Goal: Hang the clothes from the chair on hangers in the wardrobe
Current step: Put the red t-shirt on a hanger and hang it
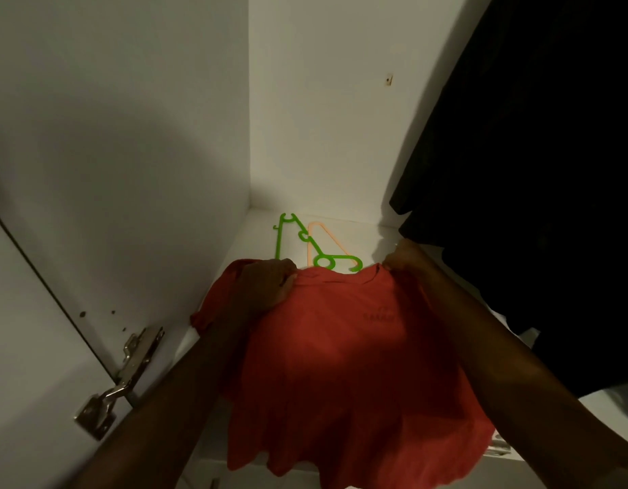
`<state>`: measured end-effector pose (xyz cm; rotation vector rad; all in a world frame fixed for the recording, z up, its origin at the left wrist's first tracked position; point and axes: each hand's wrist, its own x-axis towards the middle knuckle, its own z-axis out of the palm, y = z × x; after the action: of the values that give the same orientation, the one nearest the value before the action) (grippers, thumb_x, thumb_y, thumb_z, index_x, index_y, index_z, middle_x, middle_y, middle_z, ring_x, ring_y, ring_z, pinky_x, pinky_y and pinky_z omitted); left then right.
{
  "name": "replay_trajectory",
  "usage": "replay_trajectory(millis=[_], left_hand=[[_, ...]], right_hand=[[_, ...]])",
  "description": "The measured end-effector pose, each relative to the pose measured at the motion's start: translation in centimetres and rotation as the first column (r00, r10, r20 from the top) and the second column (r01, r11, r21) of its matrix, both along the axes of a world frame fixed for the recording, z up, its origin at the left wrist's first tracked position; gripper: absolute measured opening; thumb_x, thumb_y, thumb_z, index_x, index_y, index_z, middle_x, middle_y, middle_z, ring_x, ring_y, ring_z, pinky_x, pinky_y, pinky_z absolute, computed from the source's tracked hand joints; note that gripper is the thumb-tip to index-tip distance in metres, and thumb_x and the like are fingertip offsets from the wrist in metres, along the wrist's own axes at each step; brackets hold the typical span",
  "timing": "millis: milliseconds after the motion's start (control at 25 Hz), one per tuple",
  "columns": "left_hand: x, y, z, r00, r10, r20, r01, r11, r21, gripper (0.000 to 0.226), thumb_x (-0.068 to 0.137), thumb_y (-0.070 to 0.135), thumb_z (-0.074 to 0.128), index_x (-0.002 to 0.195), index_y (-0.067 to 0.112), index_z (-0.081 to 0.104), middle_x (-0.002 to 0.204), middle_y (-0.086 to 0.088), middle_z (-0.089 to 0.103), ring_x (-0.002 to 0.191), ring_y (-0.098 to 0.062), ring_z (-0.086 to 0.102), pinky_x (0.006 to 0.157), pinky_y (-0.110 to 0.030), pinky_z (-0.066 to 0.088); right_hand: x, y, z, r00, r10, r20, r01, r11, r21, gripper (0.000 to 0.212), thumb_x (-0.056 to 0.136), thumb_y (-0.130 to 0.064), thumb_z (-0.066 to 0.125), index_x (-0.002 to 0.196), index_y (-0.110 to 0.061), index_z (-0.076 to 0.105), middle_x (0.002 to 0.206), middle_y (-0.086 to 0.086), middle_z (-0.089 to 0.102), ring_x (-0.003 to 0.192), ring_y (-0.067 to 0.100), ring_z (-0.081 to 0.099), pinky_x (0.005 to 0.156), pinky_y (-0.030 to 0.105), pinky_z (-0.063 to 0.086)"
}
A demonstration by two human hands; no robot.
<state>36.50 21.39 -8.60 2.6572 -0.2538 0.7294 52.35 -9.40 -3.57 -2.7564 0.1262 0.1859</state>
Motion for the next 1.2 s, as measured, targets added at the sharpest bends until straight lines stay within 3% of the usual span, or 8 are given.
replay_trajectory(millis=[120, 240, 400, 520, 640, 760, 920, 1200], left_hand=[[0.0, -0.1, 0.3, 1.000, 0.024, -0.019, -0.024, 1.000, 0.001, 0.030, 0.095, 0.043, 0.051, 0.100, 0.021, 0.070, 0.082, 0.004, 0.072, 0.072, -0.016, 0.068, 0.068, -0.036, 0.056], [-0.1, -0.1, 0.3, 0.998, 0.045, -0.032, -0.045, 0.999, -0.009, 0.021, 0.099, 0.037, 0.052, 0.097, 0.020, 0.065, 0.079, 0.005, 0.069, 0.068, -0.016, 0.065, 0.065, -0.034, 0.053], [-0.4, -0.1, 0.7, 0.998, 0.060, -0.024, -0.061, 0.996, -0.059, 0.017, 0.105, 0.032, 0.046, 0.099, 0.019, 0.056, 0.071, 0.006, 0.061, 0.057, -0.010, 0.054, 0.057, -0.028, 0.038], [-0.7, -0.1, 1.2, 0.999, 0.049, -0.017, -0.050, 0.997, -0.057, 0.017, 0.104, 0.031, 0.048, 0.099, 0.018, 0.056, 0.072, 0.004, 0.063, 0.059, -0.014, 0.057, 0.059, -0.029, 0.038], [-0.9, -0.2, 1.3, 0.998, 0.057, -0.037, -0.059, 0.997, -0.056, 0.023, 0.104, 0.034, 0.049, 0.091, 0.017, 0.056, 0.070, 0.005, 0.060, 0.059, -0.014, 0.055, 0.060, -0.030, 0.039], [-0.6, -0.1, 1.3, 0.995, 0.042, -0.091, -0.051, 0.994, -0.099, 0.033, 0.103, 0.046, 0.047, 0.081, 0.022, 0.051, 0.066, 0.010, 0.054, 0.057, -0.010, 0.050, 0.058, -0.032, 0.038], [-0.9, -0.1, 1.5, 0.985, 0.028, -0.171, -0.051, 0.991, -0.126, 0.037, 0.090, 0.059, 0.063, 0.078, 0.026, 0.052, 0.064, 0.008, 0.058, 0.057, -0.007, 0.053, 0.058, -0.030, 0.043], [-0.8, -0.1, 2.5, 0.984, 0.058, -0.171, -0.101, 0.962, -0.253, 0.024, 0.087, 0.051, 0.072, 0.075, 0.029, 0.071, 0.069, 0.016, 0.066, 0.066, 0.003, 0.059, 0.060, -0.017, 0.041]], right_hand=[[0.4, 0.1, 0.6, 0.994, 0.106, 0.005, -0.105, 0.986, -0.126, 0.051, 0.081, -0.029, 0.067, 0.125, -0.005, 0.059, 0.119, 0.019, 0.063, 0.100, 0.033, 0.065, 0.076, 0.033, 0.054], [1.3, -0.2, 2.1, 0.997, -0.043, 0.070, 0.029, 0.981, 0.193, 0.009, 0.085, -0.015, 0.066, 0.085, -0.006, 0.065, 0.083, 0.013, 0.063, 0.064, 0.023, 0.057, 0.054, 0.026, 0.041], [2.1, -1.1, 6.3, 0.997, -0.022, -0.070, 0.065, 0.714, 0.697, 0.020, 0.100, -0.003, 0.059, 0.081, -0.002, 0.067, 0.068, 0.008, 0.068, 0.049, 0.014, 0.063, 0.042, 0.021, 0.048], [2.3, -1.4, 8.7, 0.997, -0.071, -0.002, 0.037, 0.501, 0.865, 0.010, 0.101, -0.001, 0.059, 0.099, 0.006, 0.066, 0.070, 0.009, 0.072, 0.059, 0.016, 0.073, 0.058, 0.029, 0.063], [1.9, -1.0, 10.5, 0.980, -0.087, 0.178, -0.125, 0.424, 0.897, 0.017, 0.103, -0.006, 0.057, 0.101, 0.006, 0.068, 0.079, 0.017, 0.068, 0.073, 0.027, 0.072, 0.073, 0.039, 0.065], [0.8, -0.7, 12.6, 0.930, -0.107, 0.351, -0.294, 0.354, 0.888, 0.020, 0.105, -0.010, 0.055, 0.102, 0.003, 0.070, 0.078, 0.016, 0.071, 0.078, 0.028, 0.074, 0.076, 0.036, 0.064], [-1.0, -1.2, 14.1, 0.850, -0.077, 0.521, -0.459, 0.375, 0.805, 0.025, 0.105, -0.011, 0.054, 0.115, 0.007, 0.068, 0.087, 0.020, 0.073, 0.085, 0.029, 0.075, 0.078, 0.034, 0.063], [-3.7, -2.8, 15.5, 0.822, 0.019, 0.569, -0.559, 0.213, 0.801, 0.024, 0.102, -0.016, 0.057, 0.113, 0.001, 0.070, 0.086, 0.014, 0.074, 0.092, 0.035, 0.074, 0.086, 0.041, 0.062]])
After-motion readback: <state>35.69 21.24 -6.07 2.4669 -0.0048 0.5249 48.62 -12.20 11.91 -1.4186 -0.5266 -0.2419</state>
